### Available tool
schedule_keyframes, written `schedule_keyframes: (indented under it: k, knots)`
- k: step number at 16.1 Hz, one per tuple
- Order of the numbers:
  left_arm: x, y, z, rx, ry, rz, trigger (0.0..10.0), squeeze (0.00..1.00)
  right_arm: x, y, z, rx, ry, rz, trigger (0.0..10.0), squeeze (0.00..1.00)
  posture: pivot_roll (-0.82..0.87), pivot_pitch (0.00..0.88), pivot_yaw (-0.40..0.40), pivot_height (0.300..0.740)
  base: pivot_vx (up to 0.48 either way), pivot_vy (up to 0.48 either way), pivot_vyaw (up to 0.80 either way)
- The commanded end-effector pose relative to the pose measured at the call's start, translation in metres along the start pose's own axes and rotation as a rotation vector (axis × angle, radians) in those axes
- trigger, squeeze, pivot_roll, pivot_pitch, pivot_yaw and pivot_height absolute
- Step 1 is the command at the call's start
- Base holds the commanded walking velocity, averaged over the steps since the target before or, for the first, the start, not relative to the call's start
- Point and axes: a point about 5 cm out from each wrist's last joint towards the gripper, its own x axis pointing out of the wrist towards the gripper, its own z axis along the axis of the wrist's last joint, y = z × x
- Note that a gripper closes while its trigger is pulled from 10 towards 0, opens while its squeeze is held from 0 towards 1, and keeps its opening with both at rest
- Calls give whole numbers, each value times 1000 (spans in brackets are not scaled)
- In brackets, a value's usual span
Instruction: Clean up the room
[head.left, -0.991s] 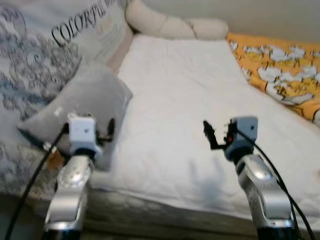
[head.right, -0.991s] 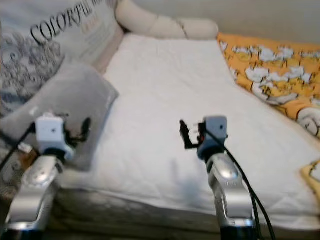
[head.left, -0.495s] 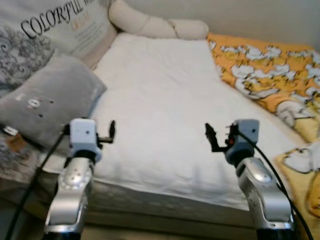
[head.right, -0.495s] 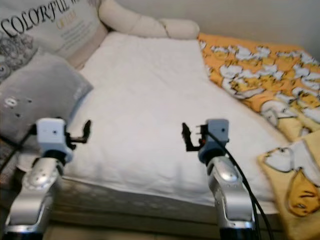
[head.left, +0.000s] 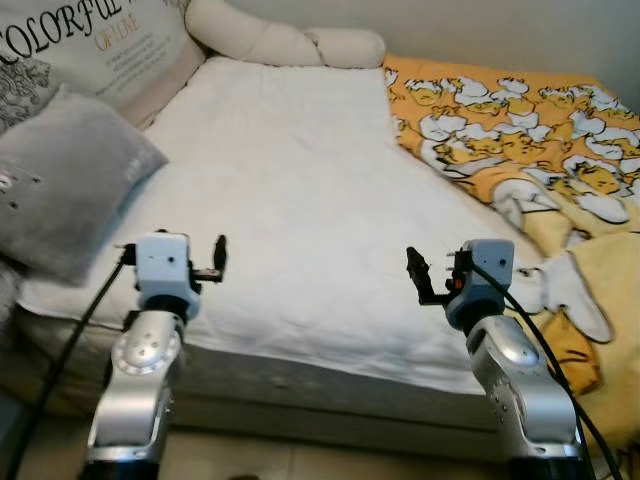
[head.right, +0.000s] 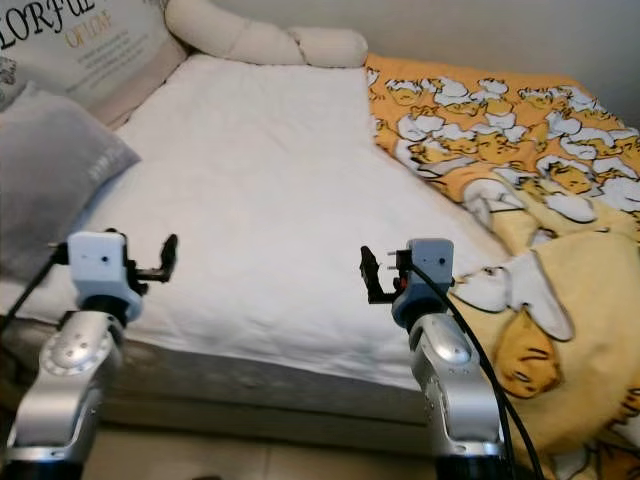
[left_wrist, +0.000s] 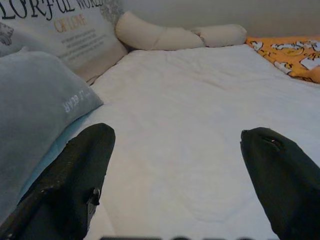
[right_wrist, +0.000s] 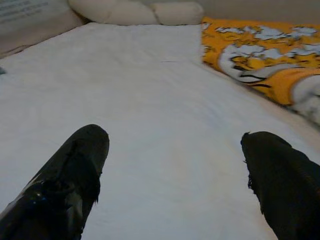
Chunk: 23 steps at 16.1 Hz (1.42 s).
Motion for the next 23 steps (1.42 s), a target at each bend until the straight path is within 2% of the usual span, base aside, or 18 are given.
schedule_keyframes:
  k: [1, 5, 9, 12, 16, 18, 23]
  knots:
    - [1, -8, 1, 4, 3, -23, 10000, 973, -1, -7, 1, -31, 3, -37, 10000, 0, 92, 0, -1, 740, 0, 0, 0]
    - [-1, -11, 1, -7, -2, -55, 10000, 976, -1, -7, -1, -37, 26, -39, 10000, 0, 90, 0, -1, 740, 0, 0, 0]
    - [-3, -11, -1, -13, 4, -54, 10000, 984, 1, -7, -2, -46, 35, -34, 10000, 0, 94, 0, -6, 740, 291, 0, -781]
    - [-3, -11, 0, -11, 2, -57, 10000, 980, 3, -7, 0, -57, 29, -28, 10000, 0, 96, 0, -6, 740, 295, 0, 0]
    - [-1, -10, -3, -4, 21, -21, 10000, 925, 4, -3, 3, -58, 10, -8, 10000, 0, 93, 0, -1, 740, 67, 0, 0]
    - [1, -8, -2, -1, 19, -1, 10000, 929, 6, -1, 8, -112, -9, 28, 10000, 0, 91, 0, -3, 740, 0, 0, 0]
    - [3, -8, -2, -8, 21, 17, 10000, 929, 11, -2, 12, -118, -16, 19, 10000, 0, 94, 0, -15, 740, 0, -433, 788]
